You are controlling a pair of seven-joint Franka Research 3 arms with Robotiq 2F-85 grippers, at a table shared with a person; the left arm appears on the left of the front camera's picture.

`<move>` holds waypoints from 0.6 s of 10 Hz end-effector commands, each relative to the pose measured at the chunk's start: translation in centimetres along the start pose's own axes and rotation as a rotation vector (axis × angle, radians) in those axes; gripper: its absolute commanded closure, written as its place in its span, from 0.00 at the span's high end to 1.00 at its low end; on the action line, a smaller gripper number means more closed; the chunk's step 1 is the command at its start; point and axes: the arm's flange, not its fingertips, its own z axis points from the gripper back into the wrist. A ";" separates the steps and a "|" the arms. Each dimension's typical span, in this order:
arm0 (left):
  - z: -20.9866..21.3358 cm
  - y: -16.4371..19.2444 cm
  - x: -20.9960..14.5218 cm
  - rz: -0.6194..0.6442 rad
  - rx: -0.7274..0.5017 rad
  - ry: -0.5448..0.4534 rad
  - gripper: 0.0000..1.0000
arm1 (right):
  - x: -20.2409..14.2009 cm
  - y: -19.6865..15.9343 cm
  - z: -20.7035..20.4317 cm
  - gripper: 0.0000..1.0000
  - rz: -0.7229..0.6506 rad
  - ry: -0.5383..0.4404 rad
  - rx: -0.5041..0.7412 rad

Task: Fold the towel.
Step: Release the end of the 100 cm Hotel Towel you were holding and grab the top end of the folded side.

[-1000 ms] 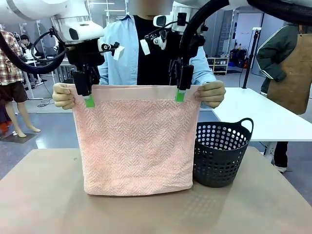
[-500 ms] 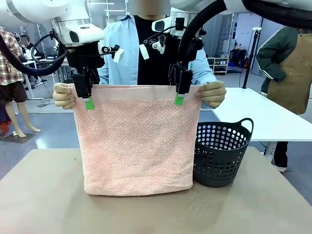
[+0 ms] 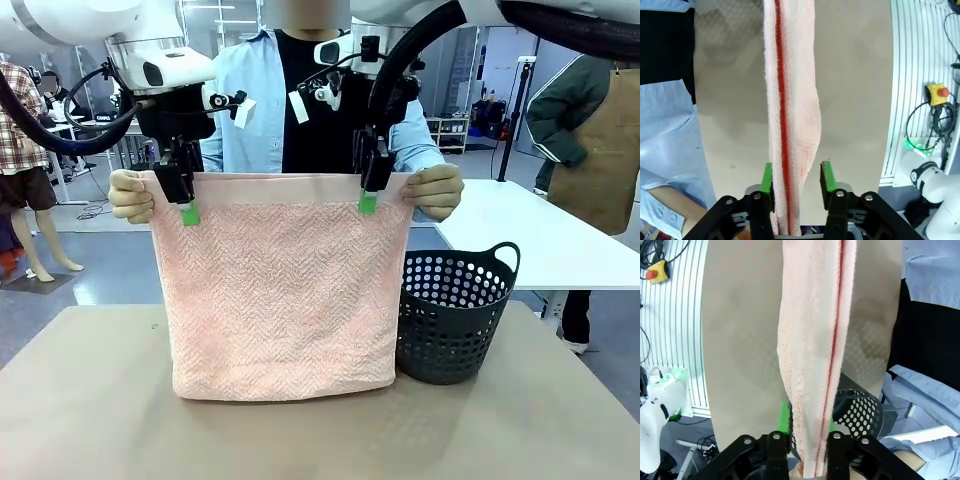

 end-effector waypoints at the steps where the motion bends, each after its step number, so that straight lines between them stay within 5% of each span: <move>1: -0.4 -0.9 -0.1 0.021 0.022 -0.014 0.04 | 0.0 1.0 -0.6 0.00 -0.032 0.020 -0.025; 6: -0.3 -1.0 -0.1 0.019 0.022 -0.012 0.00 | -0.1 1.4 -0.6 0.00 -0.040 0.019 -0.023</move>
